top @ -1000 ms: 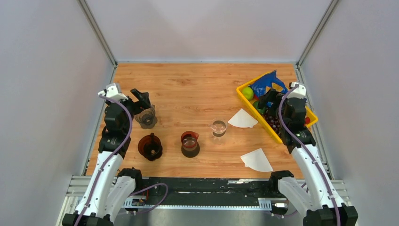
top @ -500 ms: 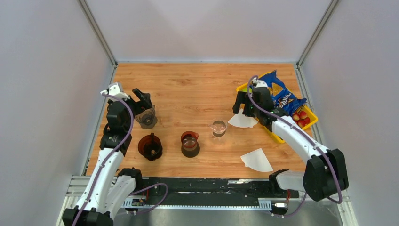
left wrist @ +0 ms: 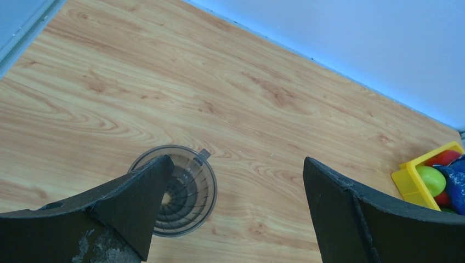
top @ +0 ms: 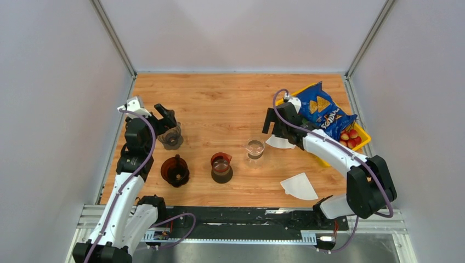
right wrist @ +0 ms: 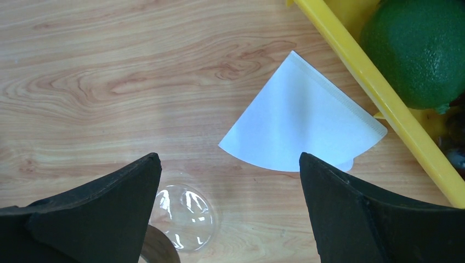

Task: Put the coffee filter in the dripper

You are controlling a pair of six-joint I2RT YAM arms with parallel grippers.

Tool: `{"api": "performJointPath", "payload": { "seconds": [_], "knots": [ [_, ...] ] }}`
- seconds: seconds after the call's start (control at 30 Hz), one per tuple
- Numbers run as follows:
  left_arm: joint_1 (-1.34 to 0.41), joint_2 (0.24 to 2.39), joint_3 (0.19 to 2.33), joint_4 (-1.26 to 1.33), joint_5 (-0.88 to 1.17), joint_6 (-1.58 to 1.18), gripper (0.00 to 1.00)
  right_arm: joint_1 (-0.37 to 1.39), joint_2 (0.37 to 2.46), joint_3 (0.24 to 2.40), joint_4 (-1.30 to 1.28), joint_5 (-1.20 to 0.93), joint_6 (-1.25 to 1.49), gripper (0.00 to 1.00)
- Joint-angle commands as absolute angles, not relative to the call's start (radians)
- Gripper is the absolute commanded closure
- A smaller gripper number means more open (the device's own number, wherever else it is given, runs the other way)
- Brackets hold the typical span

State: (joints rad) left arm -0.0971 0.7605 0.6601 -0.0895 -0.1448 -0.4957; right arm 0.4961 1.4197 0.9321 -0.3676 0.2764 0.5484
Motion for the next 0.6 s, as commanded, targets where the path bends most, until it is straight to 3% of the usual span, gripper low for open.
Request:
{"api": "performJointPath", "payload": {
  "seconds": [0.0, 0.2, 0.57],
  "knots": [
    [-0.093, 0.759, 0.697, -0.092, -0.171, -0.508, 0.0, 0.508, 1.428, 1.014, -0.361, 0.262, 0.538, 0.0],
    [-0.092, 0.777, 0.714, -0.123, -0.189, -0.518, 0.0, 0.565, 1.456, 1.12, -0.36, 0.181, 0.414, 0.0],
    [-0.092, 0.789, 0.761, -0.369, -0.415, -0.675, 0.0, 0.82, 1.653, 1.427, -0.343, -0.027, 0.184, 0.0]
  ]
}}
